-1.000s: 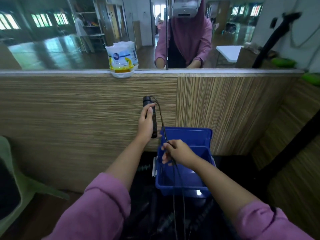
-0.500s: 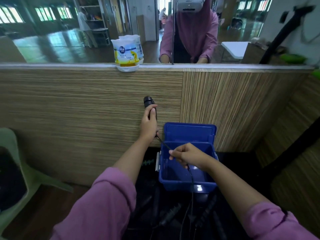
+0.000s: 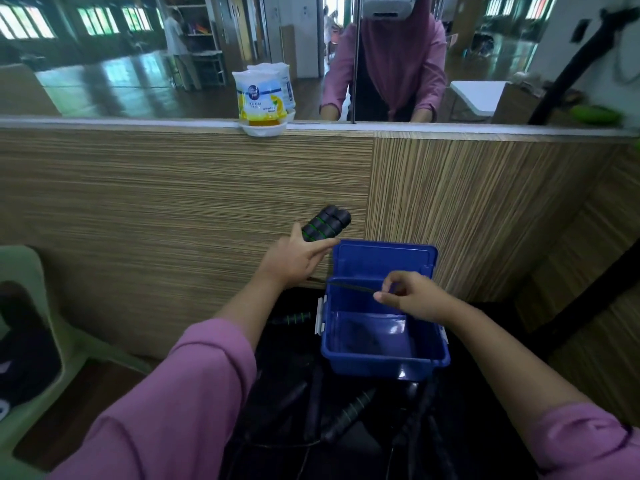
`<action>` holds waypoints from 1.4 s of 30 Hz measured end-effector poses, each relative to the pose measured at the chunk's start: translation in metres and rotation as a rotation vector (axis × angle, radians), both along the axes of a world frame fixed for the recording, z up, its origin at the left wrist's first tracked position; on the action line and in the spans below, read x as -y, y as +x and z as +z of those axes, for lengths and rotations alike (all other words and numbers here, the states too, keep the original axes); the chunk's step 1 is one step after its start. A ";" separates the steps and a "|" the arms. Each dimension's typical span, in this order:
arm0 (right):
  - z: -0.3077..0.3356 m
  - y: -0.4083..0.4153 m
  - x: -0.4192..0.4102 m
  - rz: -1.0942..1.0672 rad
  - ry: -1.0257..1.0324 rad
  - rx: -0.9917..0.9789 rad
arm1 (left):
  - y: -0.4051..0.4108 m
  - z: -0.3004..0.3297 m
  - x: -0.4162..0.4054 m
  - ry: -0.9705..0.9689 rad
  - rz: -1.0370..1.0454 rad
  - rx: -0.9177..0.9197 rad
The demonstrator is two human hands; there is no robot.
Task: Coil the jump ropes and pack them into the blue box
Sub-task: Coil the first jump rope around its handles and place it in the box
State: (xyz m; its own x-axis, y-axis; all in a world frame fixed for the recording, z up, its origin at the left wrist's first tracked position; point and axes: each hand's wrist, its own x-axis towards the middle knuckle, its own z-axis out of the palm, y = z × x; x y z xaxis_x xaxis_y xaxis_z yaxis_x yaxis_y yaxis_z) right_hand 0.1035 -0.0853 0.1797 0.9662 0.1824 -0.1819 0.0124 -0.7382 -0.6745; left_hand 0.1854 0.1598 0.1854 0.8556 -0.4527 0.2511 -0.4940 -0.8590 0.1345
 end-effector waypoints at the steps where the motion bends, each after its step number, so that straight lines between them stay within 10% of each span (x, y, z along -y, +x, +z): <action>1: 0.004 -0.001 0.003 0.049 -0.074 0.029 | -0.001 0.001 0.001 0.014 0.000 -0.005; 11: 0.032 0.008 0.008 0.133 -0.244 0.341 | -0.015 -0.005 0.014 0.384 -0.187 0.079; 20: 0.044 0.031 0.018 0.219 -0.236 0.293 | -0.031 -0.022 0.024 0.168 -0.602 0.265; 31: 0.016 0.032 0.028 -0.008 0.724 -0.211 | -0.034 0.010 0.032 -0.168 -0.593 0.397; 42: 0.006 0.011 -0.026 -0.155 0.870 -0.265 | -0.034 0.024 0.034 -0.488 -0.184 0.246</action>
State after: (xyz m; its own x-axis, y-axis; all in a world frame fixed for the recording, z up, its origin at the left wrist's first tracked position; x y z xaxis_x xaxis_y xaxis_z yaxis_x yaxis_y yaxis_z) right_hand 0.1144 -0.0592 0.1854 0.9376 0.2306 -0.2602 -0.2783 0.0494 -0.9592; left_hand 0.1518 0.1260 0.2095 0.6639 -0.3701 0.6499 -0.6960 -0.6236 0.3558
